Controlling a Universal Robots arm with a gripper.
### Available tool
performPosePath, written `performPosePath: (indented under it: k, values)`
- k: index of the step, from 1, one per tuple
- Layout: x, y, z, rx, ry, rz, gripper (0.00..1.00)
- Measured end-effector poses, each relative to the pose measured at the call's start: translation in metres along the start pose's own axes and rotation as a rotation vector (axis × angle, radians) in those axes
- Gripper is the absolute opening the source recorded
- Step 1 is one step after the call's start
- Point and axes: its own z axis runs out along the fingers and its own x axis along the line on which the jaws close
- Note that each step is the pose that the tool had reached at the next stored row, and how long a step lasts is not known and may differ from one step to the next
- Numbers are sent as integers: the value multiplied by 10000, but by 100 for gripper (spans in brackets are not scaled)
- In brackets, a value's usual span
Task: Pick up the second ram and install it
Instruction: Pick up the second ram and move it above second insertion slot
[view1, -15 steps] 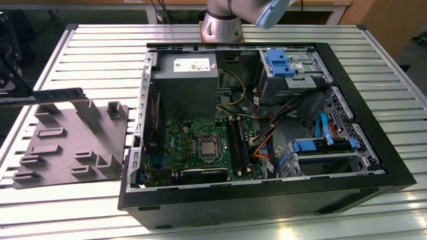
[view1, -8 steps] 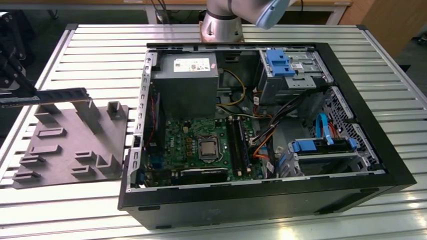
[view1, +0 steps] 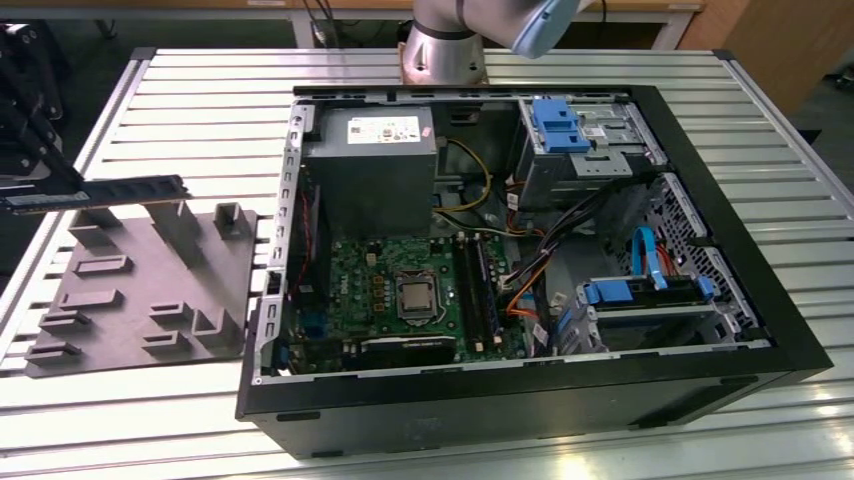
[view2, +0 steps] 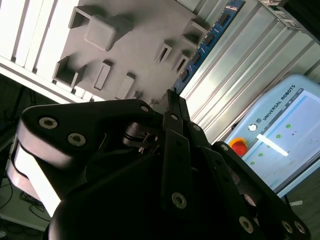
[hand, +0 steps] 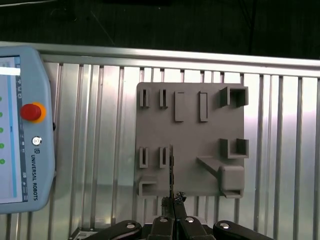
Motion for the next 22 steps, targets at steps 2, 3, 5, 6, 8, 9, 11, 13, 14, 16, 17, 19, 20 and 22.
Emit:
performPosePath:
  k: [2, 3, 5, 6, 8, 9, 11, 13, 14, 16, 17, 19, 20, 22]
  values:
    - [1, -14, 0, 0, 0, 0, 11]
    - [1, -25, 0, 0, 0, 0, 11]
    - [2, -50, -1, 0, 0, 0, 11]
    - [2, -62, -1, 0, 0, 0, 11]
    - [3, -88, -1, 0, 0, 0, 11]
    - [3, -103, -2, 0, 0, 0, 11]
    - [5, -131, -2, 0, 0, 0, 11]
    - [5, -159, -3, 0, 0, 0, 11]
    - [6, -174, -3, 0, 0, 0, 11]
    - [7, -202, -4, 0, 0, 0, 11]
    - [8, -216, -3, 1, -1, 0, 11]
    - [8, -245, -5, 0, 1, -1, 11]
    - [9, -258, -5, 1, 0, 0, 11]
    - [10, -285, -5, 1, 0, 0, 11]
